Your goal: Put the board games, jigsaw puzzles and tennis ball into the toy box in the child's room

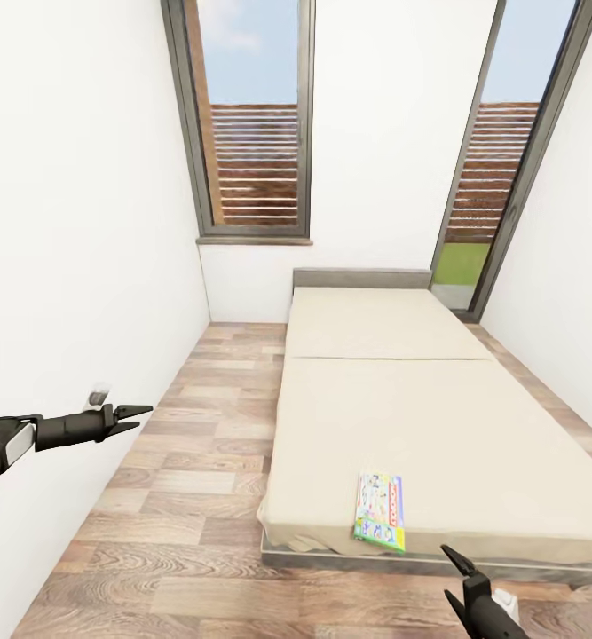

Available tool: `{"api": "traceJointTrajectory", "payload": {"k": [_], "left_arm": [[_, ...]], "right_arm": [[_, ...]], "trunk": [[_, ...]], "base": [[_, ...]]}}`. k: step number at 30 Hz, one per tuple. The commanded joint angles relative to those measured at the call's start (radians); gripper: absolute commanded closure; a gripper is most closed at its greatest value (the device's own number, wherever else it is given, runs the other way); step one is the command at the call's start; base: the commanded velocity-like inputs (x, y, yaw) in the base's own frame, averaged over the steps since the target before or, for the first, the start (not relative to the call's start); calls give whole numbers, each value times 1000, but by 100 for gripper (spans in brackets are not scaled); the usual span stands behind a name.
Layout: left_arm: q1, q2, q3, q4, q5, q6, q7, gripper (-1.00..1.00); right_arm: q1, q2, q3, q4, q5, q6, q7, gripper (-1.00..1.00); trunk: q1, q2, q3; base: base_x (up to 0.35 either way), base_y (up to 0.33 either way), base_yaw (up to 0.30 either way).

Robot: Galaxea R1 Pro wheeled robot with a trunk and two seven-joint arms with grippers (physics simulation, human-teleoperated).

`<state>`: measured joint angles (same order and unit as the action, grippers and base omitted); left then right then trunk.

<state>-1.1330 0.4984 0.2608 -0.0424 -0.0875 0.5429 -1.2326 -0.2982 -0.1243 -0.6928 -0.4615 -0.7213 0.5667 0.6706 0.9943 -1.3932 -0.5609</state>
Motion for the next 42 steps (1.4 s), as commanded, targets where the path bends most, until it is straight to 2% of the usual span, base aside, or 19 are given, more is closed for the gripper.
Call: {"api": "traceJointTrajectory", "payload": {"k": [1, 17, 39, 42], "left_arm": [[-1, 0, 9, -1, -9, 10, -4, -100], [-1, 0, 9, 0, -9, 9, -5, -100], [-1, -1, 9, 1, -8, 8, -6, -100], [0, -1, 9, 1, -8, 9, -8, -100]], "right_arm": [[-1, 1, -3, 2, -3, 7, 1, -100], [-1, 12, 2, 2, 6, 4, 1, -100], [-2, 12, 4, -5, 7, 5, 1, -100], [-2, 12, 4, -5, 7, 5, 2, -100]], "trunk": [[4, -8, -4], [65, -120, -54], [150, -274, -123], [150, -274, -123]], "base": [[0, 0, 0], [0, 0, 0], [0, 0, 0], [0, 0, 0]]}}
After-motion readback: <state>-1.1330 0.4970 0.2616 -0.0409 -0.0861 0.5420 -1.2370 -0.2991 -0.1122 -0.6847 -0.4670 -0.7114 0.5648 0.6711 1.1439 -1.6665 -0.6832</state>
